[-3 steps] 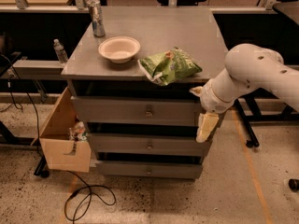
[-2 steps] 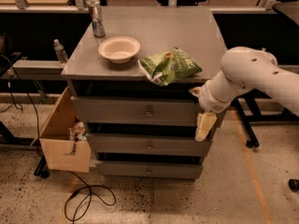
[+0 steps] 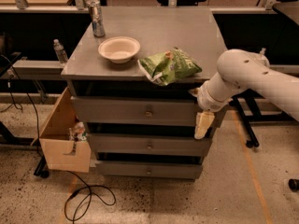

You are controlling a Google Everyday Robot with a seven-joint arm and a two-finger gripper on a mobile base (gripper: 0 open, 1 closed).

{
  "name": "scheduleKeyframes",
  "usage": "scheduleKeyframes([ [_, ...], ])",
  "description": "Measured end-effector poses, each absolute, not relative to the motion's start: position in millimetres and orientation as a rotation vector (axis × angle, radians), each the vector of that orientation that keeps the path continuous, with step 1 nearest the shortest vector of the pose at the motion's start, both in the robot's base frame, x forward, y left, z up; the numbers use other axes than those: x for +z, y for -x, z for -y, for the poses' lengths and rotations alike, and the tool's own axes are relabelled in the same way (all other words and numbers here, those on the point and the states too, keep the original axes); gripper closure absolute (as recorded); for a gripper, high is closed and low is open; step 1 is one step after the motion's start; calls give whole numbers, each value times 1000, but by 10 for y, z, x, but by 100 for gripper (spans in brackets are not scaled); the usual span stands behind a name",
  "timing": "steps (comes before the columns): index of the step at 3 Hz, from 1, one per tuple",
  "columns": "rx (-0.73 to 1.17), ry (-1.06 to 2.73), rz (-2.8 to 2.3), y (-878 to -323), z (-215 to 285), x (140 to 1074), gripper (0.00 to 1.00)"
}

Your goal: Open top drawer

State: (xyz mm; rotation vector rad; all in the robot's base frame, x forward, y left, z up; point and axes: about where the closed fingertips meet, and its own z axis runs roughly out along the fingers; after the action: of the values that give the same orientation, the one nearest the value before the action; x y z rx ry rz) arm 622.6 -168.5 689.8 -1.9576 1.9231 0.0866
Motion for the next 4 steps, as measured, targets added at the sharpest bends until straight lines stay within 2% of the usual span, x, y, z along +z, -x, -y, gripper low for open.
scheduleKeyframes([
  [1,101,1952,-1945,-6270,1730,6780,0],
  [2,118,1947,-1960,-6279,1765,6693,18],
  [3,126,1945,-1970,-6258,1793,6670,41],
  [4,132,1936,-1989,-6175,1845,6668,72],
])
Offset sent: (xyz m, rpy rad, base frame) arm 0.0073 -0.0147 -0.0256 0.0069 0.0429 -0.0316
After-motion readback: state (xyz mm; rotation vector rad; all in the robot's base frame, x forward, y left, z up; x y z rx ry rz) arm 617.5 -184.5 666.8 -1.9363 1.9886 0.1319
